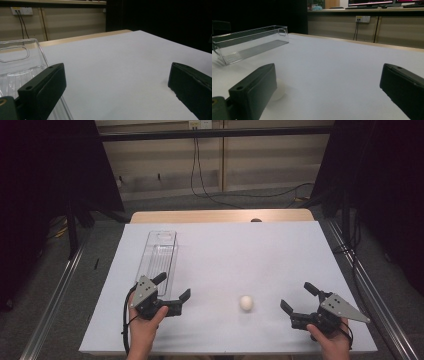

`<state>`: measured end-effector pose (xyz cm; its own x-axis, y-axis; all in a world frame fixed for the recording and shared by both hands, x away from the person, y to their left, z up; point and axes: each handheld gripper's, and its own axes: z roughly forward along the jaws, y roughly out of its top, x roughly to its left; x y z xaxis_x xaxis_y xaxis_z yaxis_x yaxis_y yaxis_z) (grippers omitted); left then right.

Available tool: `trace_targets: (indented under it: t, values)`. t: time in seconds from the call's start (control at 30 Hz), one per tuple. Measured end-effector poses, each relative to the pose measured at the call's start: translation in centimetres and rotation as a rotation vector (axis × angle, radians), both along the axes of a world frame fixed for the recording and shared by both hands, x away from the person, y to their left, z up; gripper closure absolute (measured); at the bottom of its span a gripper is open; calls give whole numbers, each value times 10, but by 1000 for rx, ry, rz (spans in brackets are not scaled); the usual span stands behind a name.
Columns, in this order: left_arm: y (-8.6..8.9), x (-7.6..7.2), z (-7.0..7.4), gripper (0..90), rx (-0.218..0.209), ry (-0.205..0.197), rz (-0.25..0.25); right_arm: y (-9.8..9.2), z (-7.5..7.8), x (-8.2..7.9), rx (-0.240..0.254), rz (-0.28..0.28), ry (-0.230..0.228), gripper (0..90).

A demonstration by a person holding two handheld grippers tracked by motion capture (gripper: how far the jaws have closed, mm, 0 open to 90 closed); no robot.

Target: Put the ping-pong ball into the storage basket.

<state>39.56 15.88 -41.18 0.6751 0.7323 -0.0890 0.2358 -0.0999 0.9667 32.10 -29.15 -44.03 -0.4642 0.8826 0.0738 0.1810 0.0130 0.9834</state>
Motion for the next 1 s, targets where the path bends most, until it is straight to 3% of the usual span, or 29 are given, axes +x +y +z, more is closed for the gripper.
trace_targets:
  t: [0.97,1.0]
  values:
    - [-24,3,-2,17,30,25,-64,2,1,0,1,10,-12,7]
    - [-26,3,-2,17,16,28,-63,2,1,0,2,11,-12,6]
